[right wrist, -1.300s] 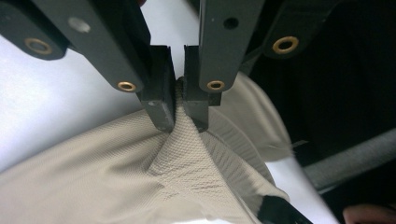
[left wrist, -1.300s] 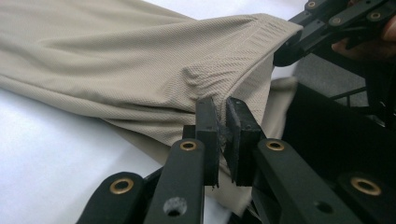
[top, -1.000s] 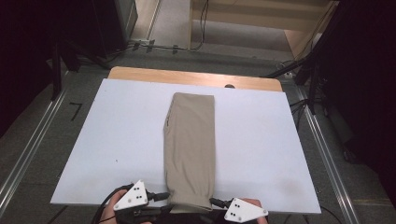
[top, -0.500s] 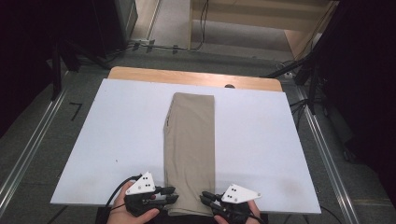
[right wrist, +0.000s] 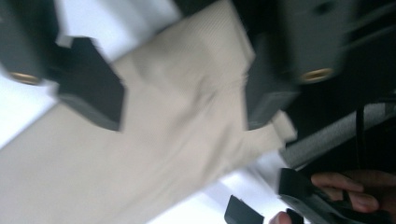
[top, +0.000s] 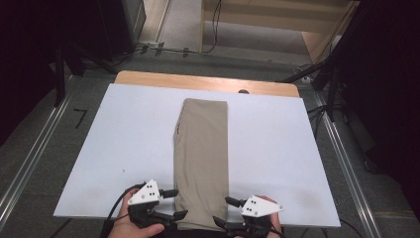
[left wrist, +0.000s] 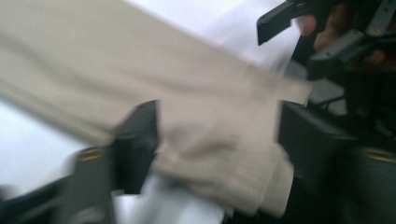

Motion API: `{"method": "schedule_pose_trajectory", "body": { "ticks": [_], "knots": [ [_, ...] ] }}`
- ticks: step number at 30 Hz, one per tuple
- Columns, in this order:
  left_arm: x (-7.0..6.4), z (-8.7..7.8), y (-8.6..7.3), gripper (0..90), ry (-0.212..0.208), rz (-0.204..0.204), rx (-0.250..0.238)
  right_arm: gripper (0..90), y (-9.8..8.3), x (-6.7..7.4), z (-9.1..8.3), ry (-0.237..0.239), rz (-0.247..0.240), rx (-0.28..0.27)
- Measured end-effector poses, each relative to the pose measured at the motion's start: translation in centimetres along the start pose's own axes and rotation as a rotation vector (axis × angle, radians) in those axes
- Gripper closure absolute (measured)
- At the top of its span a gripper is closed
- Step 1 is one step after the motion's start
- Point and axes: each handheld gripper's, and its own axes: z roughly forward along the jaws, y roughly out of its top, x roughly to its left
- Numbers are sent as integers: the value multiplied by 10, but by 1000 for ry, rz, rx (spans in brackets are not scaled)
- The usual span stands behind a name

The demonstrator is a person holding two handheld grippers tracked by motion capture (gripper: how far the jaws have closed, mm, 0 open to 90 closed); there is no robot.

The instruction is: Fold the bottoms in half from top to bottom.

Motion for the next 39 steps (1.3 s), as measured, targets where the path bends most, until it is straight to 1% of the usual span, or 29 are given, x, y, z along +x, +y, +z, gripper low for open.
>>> {"method": "schedule_pose_trajectory", "body": {
  "ticks": [1,2,3,4,5,7,9,11,12,13,14,16,18,21,22,23,24,26,27,30,31,32,33,34,35,36,37,38,39],
  "knots": [
    [7,-2,7,170,11,-3,-22,210,6,-4,-2,-13,-5,-13],
    [14,-2,13,149,16,-5,-35,189,14,-11,-4,-32,-3,-34],
    [19,-3,18,138,19,4,-43,167,21,-18,-5,-41,5,-43],
    [29,-2,25,109,25,9,-57,145,27,-24,-4,-40,12,-45],
    [38,-2,31,93,30,8,-72,123,36,-35,-2,-35,9,-48],
    [57,1,43,53,20,4,-93,117,49,-52,3,-50,15,-65],
    [73,6,54,2,16,12,-80,56,63,-71,11,-51,12,-59],
    [89,12,65,0,52,29,-80,0,75,-88,20,-42,9,-42],
    [102,17,71,0,48,19,-75,0,81,-97,25,-39,14,-38],
    [109,20,75,0,50,8,-75,0,88,-109,31,-53,17,-30],
    [119,24,80,0,59,2,-70,0,91,-116,35,-56,20,-23],
    [139,35,89,0,61,0,-45,0,101,-135,46,-73,22,-7],
    [153,42,96,0,72,-10,-41,0,110,-157,56,-82,48,-2],
    [179,55,107,0,87,-58,-46,0,120,-182,67,-94,80,7],
    [185,57,110,0,91,-73,-47,16,124,-192,73,-95,97,7],
    [195,61,114,0,100,-90,-46,47,125,-198,76,-98,104,11],
    [201,64,116,0,101,-99,-45,49,129,-207,82,-111,117,27],
    [217,71,121,0,113,-129,-44,55,132,-219,89,-109,138,38],
    [223,73,122,0,120,-138,-29,62,135,-226,94,-104,153,47],
    [240,82,126,16,151,-170,0,75,141,-240,106,-117,183,77],
    [244,83,126,41,159,-183,2,113,143,-246,111,-135,187,87],
    [251,86,125,59,175,-209,11,137,145,-250,114,-148,193,95],
    [256,88,125,61,184,-226,27,142,147,-256,119,-163,211,102],
    [260,90,124,64,184,-238,34,177,147,-260,124,-182,222,108],
    [264,93,124,67,200,-255,50,200,147,-264,127,-192,235,113],
    [266,95,124,74,213,-262,59,208,147,-269,133,-206,242,135],
    [269,98,125,109,236,-274,78,230,146,-271,138,-223,240,147],
    [270,100,125,146,245,-275,87,252,146,-275,144,-253,227,168],
    [272,103,126,146,253,-273,104,262,146,-278,147,-266,224,178]
  ]
}}
